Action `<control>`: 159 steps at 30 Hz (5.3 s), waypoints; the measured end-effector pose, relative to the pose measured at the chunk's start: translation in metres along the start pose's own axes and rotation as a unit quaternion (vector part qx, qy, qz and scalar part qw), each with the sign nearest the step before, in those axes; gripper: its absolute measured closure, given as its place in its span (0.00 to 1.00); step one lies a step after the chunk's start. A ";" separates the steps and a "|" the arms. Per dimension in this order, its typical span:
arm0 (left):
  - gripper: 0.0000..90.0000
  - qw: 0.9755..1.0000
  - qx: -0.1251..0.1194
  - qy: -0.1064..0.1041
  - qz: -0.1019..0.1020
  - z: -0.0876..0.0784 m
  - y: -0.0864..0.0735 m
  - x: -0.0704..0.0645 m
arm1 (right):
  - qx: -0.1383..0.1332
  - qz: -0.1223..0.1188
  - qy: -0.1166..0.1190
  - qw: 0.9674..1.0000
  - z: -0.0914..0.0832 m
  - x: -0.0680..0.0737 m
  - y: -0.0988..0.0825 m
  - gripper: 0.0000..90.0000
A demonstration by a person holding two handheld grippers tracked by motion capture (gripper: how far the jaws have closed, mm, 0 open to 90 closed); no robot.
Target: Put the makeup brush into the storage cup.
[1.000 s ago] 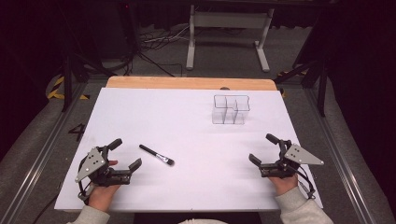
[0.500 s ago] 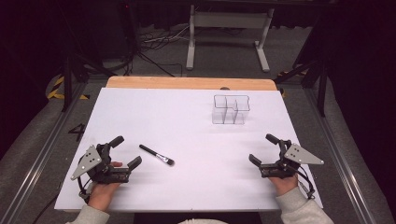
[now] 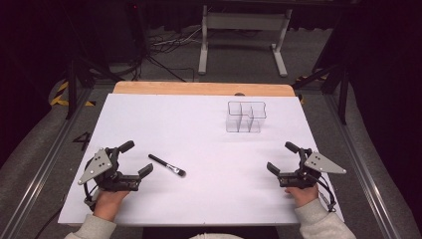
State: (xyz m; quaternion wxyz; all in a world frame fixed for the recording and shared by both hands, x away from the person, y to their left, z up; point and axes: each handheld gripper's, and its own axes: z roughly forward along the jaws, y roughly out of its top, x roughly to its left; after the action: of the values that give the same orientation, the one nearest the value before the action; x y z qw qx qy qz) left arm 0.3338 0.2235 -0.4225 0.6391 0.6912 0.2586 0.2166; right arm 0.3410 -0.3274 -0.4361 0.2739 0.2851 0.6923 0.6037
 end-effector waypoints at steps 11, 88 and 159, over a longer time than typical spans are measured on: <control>0.00 0.999 0.032 -0.009 0.013 0.020 0.023 0.012 | -0.004 0.005 0.005 1.000 -0.001 0.000 0.002 0.00; 0.03 0.819 0.540 -0.112 0.160 0.130 0.073 0.020 | 0.005 0.006 0.035 0.999 -0.005 0.000 0.005 0.00; 0.45 0.766 0.610 -0.121 0.165 0.147 0.012 0.025 | -0.006 0.009 0.054 0.998 -0.006 0.001 0.007 0.00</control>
State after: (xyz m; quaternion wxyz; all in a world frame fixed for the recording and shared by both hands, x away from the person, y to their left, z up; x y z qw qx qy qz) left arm 0.4468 0.1256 -0.4246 0.0635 0.9879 0.1383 0.0297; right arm 0.3365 -0.3297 -0.4283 0.2324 0.2567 0.6998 0.6247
